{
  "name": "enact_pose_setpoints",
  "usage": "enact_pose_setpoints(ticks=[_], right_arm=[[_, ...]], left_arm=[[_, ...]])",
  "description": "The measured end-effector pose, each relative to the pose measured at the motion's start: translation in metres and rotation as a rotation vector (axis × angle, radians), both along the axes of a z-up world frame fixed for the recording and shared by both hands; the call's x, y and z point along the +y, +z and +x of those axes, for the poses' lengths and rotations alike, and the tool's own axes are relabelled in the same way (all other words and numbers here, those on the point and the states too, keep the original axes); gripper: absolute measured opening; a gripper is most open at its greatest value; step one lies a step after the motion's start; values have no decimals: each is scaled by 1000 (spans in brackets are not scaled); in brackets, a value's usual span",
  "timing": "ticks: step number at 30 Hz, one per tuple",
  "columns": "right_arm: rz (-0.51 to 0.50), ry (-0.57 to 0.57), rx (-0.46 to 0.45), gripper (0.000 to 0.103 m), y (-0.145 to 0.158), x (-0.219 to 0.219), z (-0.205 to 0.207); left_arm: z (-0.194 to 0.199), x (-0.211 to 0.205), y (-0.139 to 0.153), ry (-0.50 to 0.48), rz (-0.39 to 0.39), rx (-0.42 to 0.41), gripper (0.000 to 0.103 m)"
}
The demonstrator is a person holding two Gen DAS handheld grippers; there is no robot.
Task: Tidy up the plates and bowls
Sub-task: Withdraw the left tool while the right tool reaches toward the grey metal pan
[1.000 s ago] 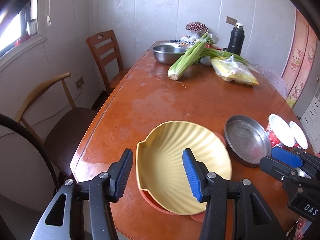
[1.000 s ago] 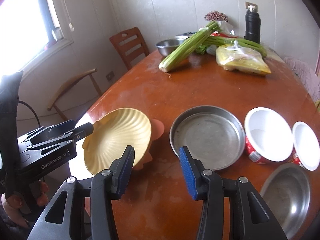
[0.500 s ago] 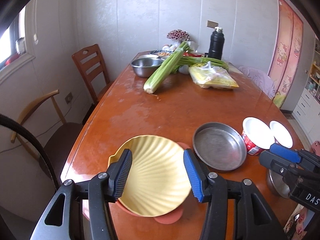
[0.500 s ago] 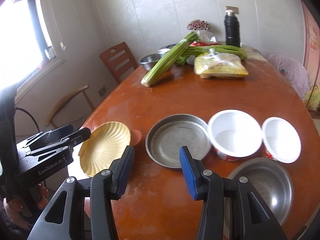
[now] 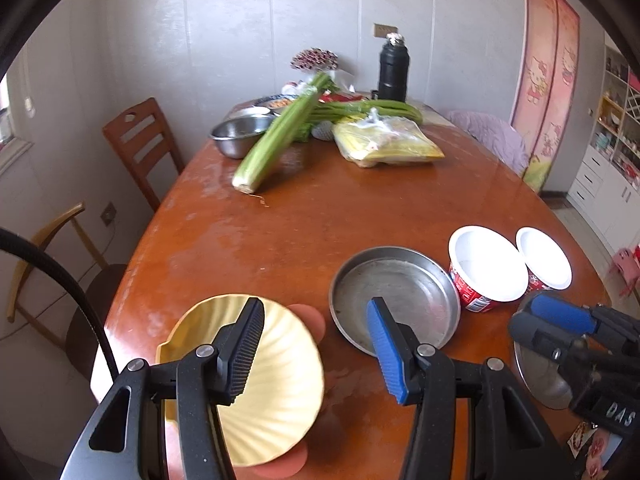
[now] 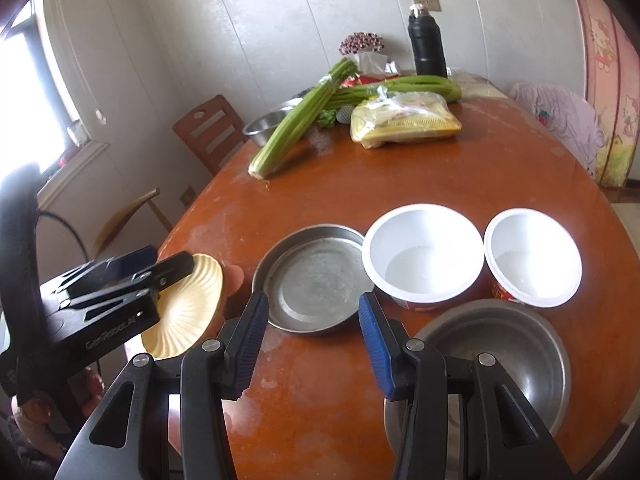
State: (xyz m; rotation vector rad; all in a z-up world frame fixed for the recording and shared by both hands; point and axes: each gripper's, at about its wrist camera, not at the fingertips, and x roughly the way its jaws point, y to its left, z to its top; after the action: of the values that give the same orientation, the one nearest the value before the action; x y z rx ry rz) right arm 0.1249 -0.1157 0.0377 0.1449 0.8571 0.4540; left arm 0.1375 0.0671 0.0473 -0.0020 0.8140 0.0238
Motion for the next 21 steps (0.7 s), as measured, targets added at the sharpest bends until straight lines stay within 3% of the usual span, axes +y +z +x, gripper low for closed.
enact_pose_setpoints(ticks=[15, 21], right_arm=[[-41, -14, 186, 49, -52, 30, 38], [-95, -48, 204, 49, -60, 36, 54]], left_arm=[[74, -6, -38, -56, -18, 141, 53], [94, -4, -53, -59, -29, 189, 53]])
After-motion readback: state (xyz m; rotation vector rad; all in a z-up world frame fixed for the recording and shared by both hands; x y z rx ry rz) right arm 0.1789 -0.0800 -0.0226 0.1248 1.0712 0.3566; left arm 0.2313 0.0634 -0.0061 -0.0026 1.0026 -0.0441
